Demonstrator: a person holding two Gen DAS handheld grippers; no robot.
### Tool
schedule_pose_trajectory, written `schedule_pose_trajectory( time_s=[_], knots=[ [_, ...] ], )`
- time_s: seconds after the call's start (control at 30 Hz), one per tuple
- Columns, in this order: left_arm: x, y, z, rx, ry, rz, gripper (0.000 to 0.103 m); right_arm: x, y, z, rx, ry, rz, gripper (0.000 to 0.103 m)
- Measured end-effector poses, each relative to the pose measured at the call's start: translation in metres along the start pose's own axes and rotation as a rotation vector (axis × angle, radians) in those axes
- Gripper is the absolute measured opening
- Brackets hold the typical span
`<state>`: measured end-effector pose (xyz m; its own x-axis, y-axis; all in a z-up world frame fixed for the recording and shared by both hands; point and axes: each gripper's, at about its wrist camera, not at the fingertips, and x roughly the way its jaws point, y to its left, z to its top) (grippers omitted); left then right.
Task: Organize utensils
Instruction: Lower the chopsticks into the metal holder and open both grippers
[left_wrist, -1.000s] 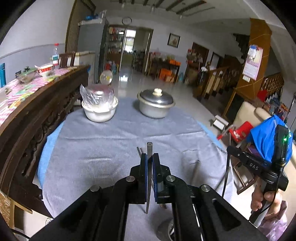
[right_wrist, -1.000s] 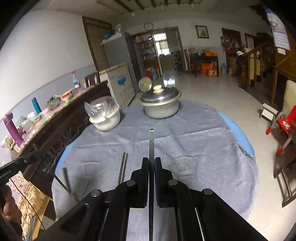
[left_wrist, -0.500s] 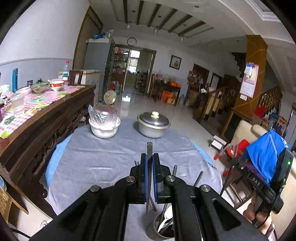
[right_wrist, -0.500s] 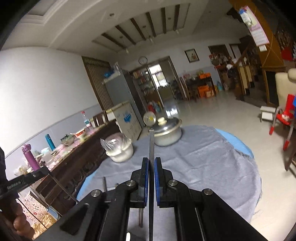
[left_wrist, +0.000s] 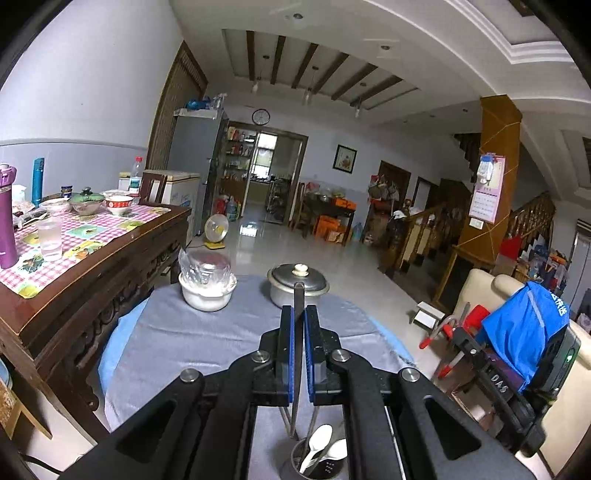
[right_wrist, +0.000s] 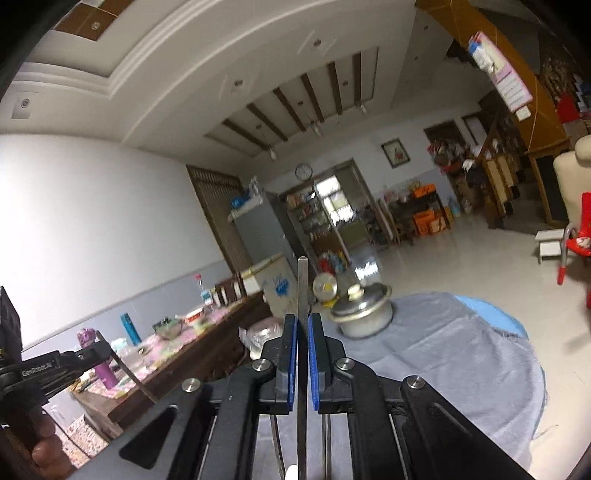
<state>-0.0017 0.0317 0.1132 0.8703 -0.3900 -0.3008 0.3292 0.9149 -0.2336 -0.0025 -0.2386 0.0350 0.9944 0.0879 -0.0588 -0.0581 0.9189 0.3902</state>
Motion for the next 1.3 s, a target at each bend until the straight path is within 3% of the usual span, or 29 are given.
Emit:
schedule_pose_trajectory(
  time_s=[0.33,0.87,1.3],
  knots=[
    [-0.002,-0.017,-0.006,0.025,0.024,-0.042,0.005,0.010,0.016,-0.016,-0.016,0.013,0.000,0.007],
    [0.017,-0.006,-0.026,-0.004,0.132,-0.024,0.005,0.028,0.023,-0.040,-0.096,0.064,-0.034,0.007],
    [0.019,-0.005,-0.033,-0.009,0.159,-0.026,0.005,0.031,0.020,-0.050,-0.108,0.110,-0.029,0.007]
  ],
)
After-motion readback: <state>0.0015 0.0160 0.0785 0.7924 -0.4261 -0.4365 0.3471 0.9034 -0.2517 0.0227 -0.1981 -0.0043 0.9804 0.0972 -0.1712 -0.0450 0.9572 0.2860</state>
